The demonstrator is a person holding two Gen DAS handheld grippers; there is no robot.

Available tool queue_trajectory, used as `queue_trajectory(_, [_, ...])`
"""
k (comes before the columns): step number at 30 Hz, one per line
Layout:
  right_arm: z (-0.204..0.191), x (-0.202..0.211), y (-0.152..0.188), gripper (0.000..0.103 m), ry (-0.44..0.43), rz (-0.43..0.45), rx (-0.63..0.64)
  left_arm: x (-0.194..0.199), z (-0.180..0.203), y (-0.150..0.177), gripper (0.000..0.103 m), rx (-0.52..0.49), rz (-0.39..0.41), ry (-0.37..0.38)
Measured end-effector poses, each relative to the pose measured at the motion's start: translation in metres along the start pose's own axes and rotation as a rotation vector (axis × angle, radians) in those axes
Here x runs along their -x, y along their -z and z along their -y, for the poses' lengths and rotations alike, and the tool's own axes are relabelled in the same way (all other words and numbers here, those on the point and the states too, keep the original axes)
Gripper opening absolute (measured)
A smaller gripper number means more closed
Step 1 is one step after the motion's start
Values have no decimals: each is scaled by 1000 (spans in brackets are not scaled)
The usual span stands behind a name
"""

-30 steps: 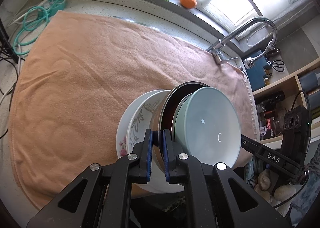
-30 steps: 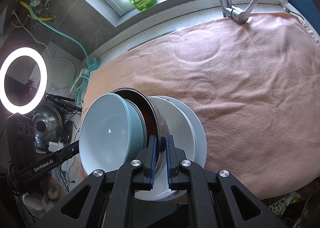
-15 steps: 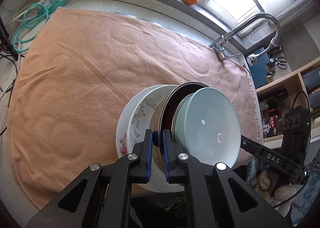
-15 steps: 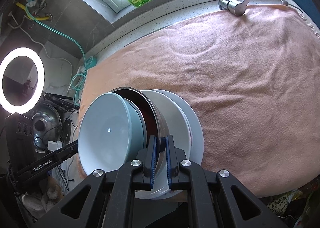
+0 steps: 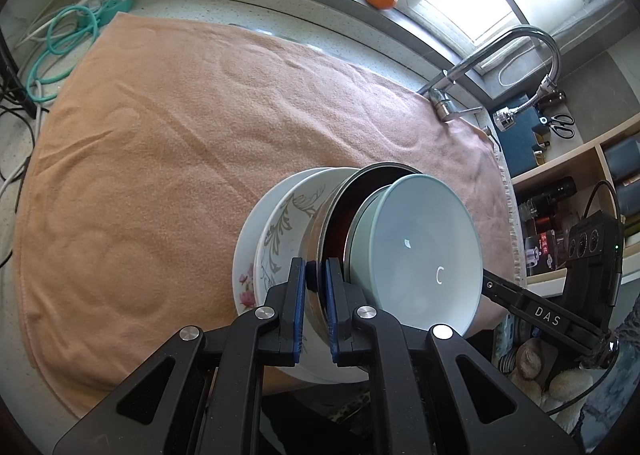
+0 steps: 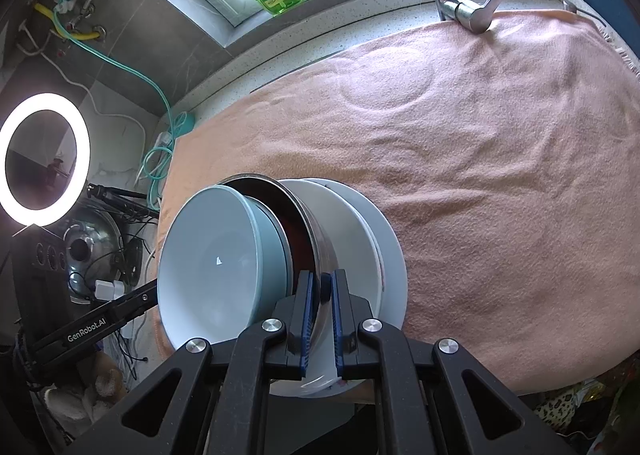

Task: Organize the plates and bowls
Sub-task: 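Carry the nested bowls over the flower plate stack and lower them, then open both grippers and pull back from the stacked dishes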

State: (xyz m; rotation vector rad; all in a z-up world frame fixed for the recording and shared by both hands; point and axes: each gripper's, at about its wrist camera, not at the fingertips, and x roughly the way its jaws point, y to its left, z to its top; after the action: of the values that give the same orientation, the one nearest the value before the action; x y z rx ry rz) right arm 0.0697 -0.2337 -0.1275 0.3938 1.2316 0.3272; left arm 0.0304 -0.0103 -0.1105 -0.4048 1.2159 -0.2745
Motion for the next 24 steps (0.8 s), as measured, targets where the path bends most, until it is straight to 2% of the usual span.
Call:
queue_trajectory(10, [-6,3,5,11,23,11,22,8,-2,-1,8,-13,19,-2])
queue_trajectory(21, [-5,23,12,11,35,68,-4,23,-11,3,9,-38,48,-28])
queue_trajectory(24, [-7,29,15,15,38,88,-12,28,-16,4,9,-41,54,-29])
